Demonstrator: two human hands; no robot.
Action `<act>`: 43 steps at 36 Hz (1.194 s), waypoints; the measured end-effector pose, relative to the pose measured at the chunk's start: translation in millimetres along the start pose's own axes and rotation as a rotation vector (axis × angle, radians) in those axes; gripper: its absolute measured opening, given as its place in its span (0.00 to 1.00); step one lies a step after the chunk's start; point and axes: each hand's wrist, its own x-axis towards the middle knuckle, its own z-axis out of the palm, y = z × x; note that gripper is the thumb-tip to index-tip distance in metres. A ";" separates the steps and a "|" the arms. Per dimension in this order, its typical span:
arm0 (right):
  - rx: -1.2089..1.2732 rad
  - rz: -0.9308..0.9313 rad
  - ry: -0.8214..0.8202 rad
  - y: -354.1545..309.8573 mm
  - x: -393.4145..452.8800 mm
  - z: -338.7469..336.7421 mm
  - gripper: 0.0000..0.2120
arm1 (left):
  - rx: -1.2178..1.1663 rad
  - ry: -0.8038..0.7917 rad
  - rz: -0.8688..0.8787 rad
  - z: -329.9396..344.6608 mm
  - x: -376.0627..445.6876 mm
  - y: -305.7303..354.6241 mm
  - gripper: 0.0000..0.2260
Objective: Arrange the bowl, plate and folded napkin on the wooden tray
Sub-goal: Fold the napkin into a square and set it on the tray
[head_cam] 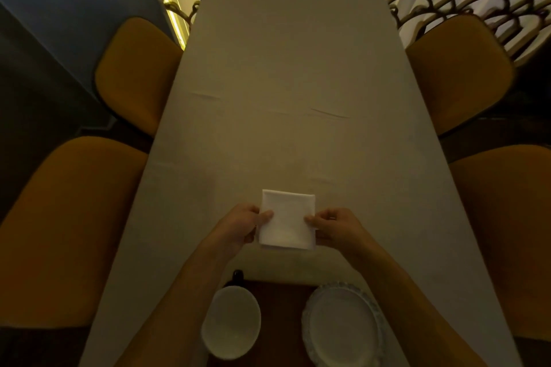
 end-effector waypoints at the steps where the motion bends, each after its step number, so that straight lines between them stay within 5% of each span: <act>1: 0.025 -0.011 -0.002 0.6 -6.5 -0.9 0.08 | -0.014 -0.005 0.007 0.3 -6.8 -0.8 0.07; 18: 0.233 -0.099 0.017 24.6 -111.6 -2.3 0.08 | -0.251 -0.044 0.038 16.5 -111.2 -33.8 0.10; 43: 0.182 0.119 0.171 152.3 -191.9 8.7 0.11 | 0.059 0.071 -0.009 47.8 -187.5 -149.0 0.04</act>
